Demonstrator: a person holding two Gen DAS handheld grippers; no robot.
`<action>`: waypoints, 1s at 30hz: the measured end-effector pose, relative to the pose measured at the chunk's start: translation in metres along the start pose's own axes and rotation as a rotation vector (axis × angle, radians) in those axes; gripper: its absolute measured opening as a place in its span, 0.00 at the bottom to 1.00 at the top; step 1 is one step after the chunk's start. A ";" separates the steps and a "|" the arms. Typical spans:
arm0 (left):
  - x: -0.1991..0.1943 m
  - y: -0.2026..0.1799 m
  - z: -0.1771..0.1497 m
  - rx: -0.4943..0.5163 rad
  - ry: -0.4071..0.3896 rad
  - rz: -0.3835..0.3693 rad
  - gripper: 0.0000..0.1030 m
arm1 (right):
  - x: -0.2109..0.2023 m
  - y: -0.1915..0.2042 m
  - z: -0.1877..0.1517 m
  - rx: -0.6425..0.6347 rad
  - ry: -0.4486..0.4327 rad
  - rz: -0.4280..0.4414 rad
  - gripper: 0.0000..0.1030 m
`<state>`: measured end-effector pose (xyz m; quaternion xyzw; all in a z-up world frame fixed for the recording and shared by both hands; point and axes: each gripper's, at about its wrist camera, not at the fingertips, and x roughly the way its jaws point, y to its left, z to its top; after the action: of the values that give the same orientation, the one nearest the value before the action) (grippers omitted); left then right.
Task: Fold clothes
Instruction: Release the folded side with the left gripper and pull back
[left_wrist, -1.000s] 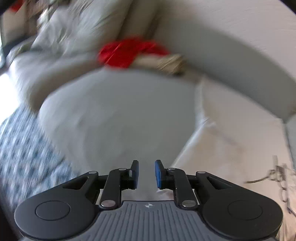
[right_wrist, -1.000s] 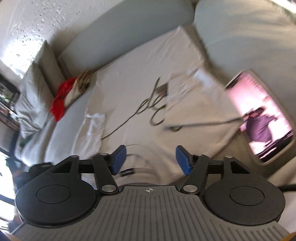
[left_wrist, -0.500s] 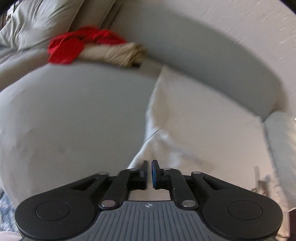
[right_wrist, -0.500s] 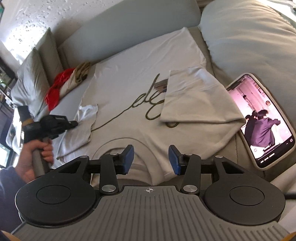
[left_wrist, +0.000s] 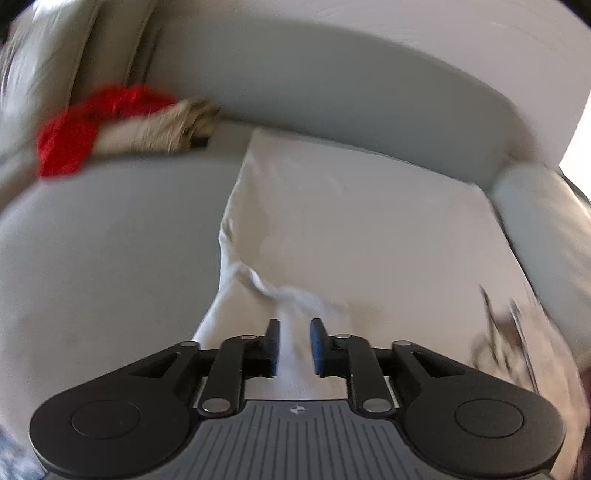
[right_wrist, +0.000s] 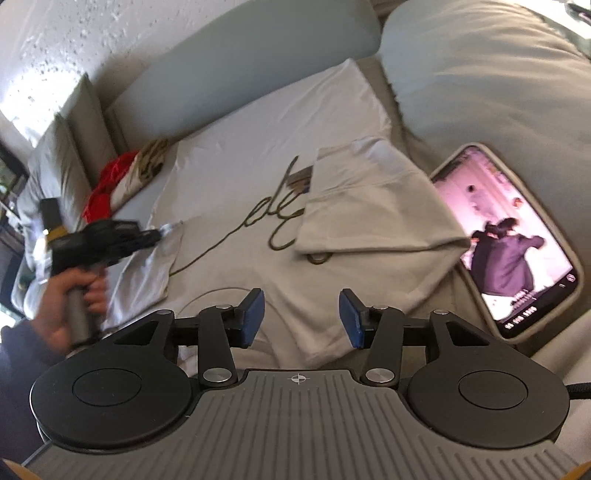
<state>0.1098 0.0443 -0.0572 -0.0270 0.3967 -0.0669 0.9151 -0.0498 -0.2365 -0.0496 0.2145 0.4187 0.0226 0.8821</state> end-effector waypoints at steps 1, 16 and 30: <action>-0.016 -0.007 -0.011 0.045 -0.003 0.016 0.26 | -0.001 -0.001 -0.002 -0.004 -0.009 -0.006 0.50; -0.055 -0.037 -0.088 0.164 0.089 0.017 0.24 | 0.054 0.055 -0.007 -0.336 0.055 -0.144 0.54; -0.097 -0.048 -0.114 0.136 0.023 0.049 0.30 | -0.005 0.055 -0.058 -0.356 0.020 -0.070 0.55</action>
<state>-0.0444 0.0109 -0.0601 0.0456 0.4024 -0.0718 0.9115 -0.0886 -0.1673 -0.0563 0.0399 0.4239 0.0678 0.9023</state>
